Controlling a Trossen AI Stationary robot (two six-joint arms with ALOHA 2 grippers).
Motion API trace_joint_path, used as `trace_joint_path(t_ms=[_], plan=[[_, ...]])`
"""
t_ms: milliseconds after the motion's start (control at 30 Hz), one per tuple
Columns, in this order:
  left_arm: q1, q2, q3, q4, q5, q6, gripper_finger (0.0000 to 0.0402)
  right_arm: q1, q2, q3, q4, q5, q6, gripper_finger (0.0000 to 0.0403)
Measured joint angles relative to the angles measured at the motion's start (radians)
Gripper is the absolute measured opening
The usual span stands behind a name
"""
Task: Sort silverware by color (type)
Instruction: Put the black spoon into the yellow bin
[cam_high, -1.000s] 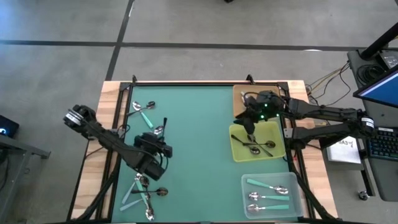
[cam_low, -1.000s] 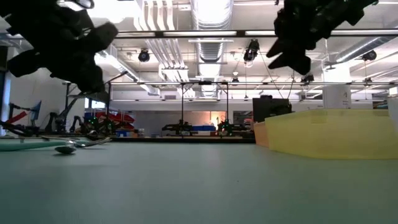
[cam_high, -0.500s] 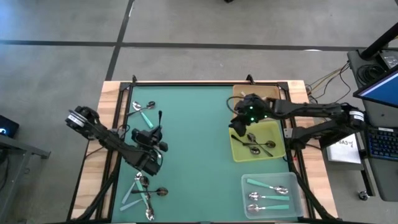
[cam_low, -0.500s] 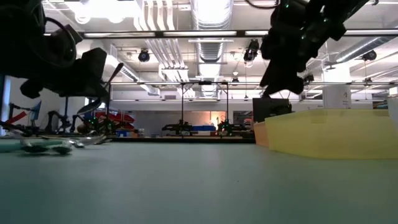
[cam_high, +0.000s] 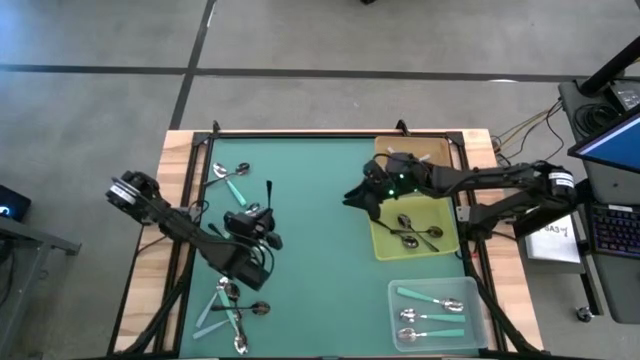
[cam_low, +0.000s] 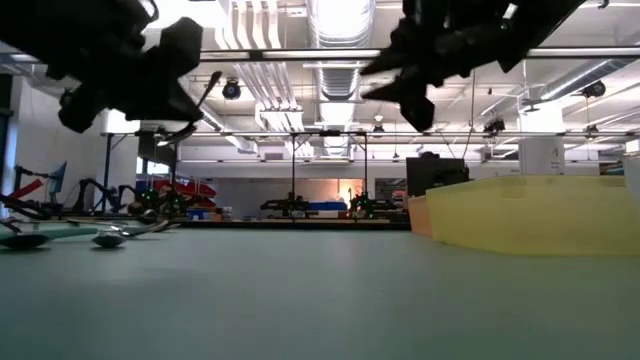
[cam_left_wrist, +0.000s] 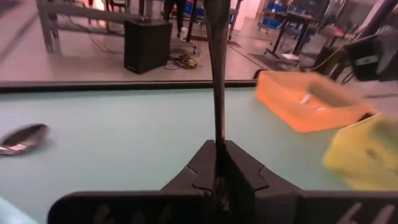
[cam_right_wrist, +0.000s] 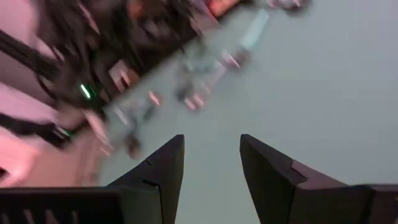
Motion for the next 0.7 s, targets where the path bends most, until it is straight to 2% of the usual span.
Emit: trace_joint_path(t_ms=[133,400,567,700], plan=[[0.007,0.027,0.069,0.067,0.001,0.002,0.0000,0.034,0.044,0.000,0.159,0.000,0.114,0.0139],[0.036,0.122,0.179,0.257,0.027,0.121,0.0000,0.073,0.138,0.000,0.294,0.000,0.144,0.0140],[0.087,0.201,0.269,0.417,0.082,0.388,0.0000,0.073,0.176,0.000,0.337,0.004,0.137,0.0138],[0.140,0.263,0.358,0.432,0.139,0.544,0.0000,0.073,0.183,0.000,0.339,0.012,0.130,0.0132]])
